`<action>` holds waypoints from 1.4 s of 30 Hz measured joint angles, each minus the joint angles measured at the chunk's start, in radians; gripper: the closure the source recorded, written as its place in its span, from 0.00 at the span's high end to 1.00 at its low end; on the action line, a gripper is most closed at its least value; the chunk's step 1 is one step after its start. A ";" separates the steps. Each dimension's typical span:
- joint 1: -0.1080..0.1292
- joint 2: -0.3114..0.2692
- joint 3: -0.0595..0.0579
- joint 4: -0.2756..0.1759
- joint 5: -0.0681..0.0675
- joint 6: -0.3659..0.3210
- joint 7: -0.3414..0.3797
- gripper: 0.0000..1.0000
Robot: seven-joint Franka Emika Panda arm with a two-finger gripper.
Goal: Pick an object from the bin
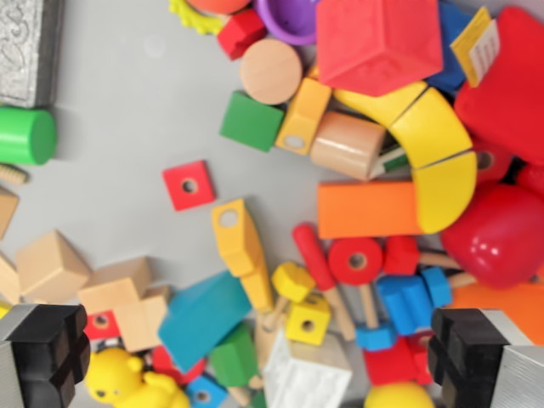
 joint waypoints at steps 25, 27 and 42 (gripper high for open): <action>0.000 0.039 0.014 -0.200 0.002 0.219 -0.222 1.00; 0.000 0.045 0.015 -0.212 0.002 0.234 -0.238 1.00; 0.000 0.156 0.018 -0.254 -0.002 0.380 -0.294 1.00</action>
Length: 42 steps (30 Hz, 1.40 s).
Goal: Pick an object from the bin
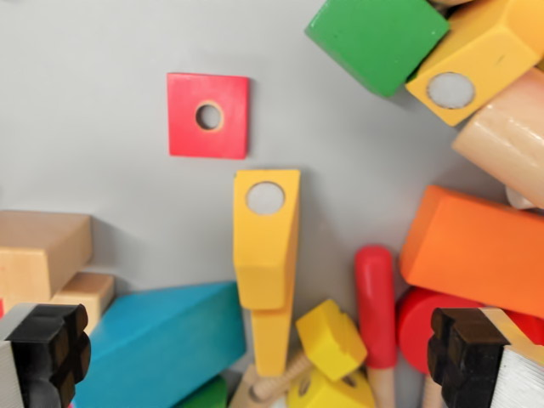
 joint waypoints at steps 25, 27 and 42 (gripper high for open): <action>0.017 0.202 -0.020 0.031 -0.010 0.172 0.005 1.00; 0.019 0.210 -0.021 0.033 -0.010 0.179 0.005 1.00; 0.022 0.227 -0.024 0.039 -0.010 0.191 0.005 0.00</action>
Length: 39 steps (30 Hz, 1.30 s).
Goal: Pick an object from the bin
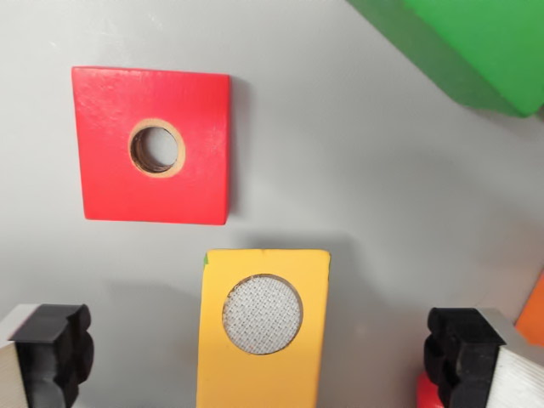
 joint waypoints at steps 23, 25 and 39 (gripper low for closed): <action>0.000 0.000 0.000 0.000 0.000 0.000 0.000 0.00; 0.000 0.000 0.000 0.000 0.000 0.000 0.000 0.00; 0.000 -0.035 0.000 -0.009 0.000 -0.022 0.000 0.00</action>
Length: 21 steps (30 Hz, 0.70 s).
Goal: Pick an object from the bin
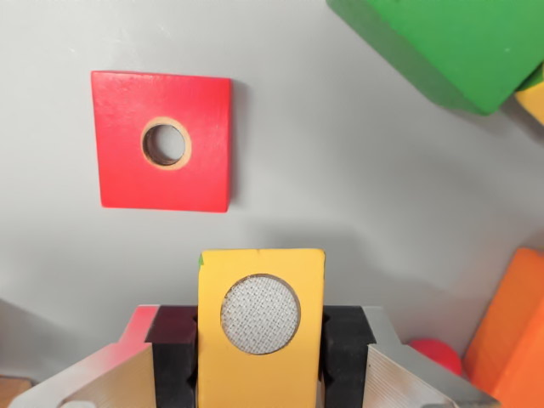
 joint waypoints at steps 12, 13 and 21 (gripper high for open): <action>-0.002 -0.086 0.003 -0.017 0.003 -0.069 -0.002 0.00; -0.002 -0.095 0.003 -0.019 0.004 -0.076 -0.003 0.00; -0.003 -0.169 0.005 -0.029 0.009 -0.138 -0.006 0.00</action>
